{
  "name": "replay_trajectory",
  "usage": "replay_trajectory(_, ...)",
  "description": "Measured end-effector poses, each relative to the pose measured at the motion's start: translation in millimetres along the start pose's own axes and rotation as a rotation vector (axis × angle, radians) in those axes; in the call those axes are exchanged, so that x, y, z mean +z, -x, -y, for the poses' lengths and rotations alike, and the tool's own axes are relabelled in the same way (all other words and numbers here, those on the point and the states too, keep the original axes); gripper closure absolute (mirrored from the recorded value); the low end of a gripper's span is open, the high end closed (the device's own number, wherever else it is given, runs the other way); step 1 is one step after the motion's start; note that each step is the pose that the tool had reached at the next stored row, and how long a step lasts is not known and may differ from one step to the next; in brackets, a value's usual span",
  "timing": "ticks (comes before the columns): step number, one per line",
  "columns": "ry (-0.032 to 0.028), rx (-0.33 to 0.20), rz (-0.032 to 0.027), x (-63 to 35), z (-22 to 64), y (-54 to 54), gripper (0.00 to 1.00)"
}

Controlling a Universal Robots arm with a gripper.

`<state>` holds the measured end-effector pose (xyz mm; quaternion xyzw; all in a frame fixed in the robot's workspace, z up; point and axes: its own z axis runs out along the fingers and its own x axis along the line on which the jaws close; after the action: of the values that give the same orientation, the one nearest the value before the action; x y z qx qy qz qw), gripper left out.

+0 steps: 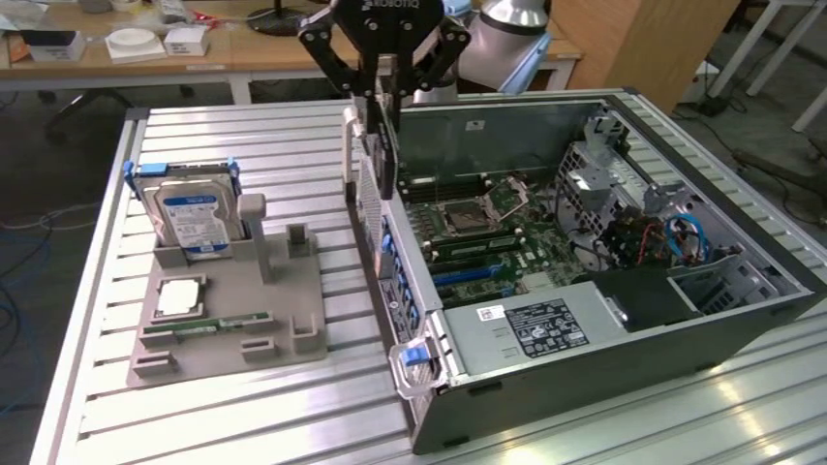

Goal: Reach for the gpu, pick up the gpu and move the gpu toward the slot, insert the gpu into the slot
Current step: 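Pick up the gpu and move the gpu toward the slot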

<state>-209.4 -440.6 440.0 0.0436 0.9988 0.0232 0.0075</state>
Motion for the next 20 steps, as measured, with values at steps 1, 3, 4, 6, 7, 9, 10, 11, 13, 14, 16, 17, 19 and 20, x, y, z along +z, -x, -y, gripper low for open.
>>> replay_trajectory(1, 0.0, 0.0, -0.0002, 0.1, -0.2, 3.0, 0.74)
replay_trajectory(3, -0.0001, 0.0, -0.0008, 0.1, -0.8, 9.0, 0.74)
replay_trajectory(4, -0.0001, 0.0, -0.001, 0.2, -1.0, 11.7, 0.74)
replay_trajectory(6, -0.0002, 0.0, -0.0016, 0.3, -1.5, 17.2, 0.74)
replay_trajectory(7, -0.0002, 0.0, -0.0019, 0.3, -1.7, 20.0, 0.74)
replay_trajectory(9, -0.0003, 0.0, -0.0026, 0.4, -2.2, 25.8, 0.74)
replay_trajectory(10, -0.0002, 0.0, -0.0029, 0.5, -2.5, 28.5, 0.74)
replay_trajectory(11, -0.0003, 0.0, -0.0032, 0.5, -2.7, 31.2, 0.74)
replay_trajectory(13, -0.0003, 0.0, -0.0038, 0.7, -3.1, 36.6, 0.74)
replay_trajectory(14, -0.0003, 0.0, -0.0043, 0.7, -3.4, 39.2, 0.74)
replay_trajectory(16, -0.0004, 0.0, -0.005, 0.7, -3.8, 44.7, 0.74)
replay_trajectory(17, -0.0004, 0.0, -0.0053, 0.8, -4.1, 47.5, 0.74)
replay_trajectory(19, -0.0004, 0.0, -0.006, 0.9, -4.5, 52.8, 0.74)
replay_trajectory(20, -0.0005, 0.0, -0.0063, 0.9, -4.7, 55.4, 0.74)
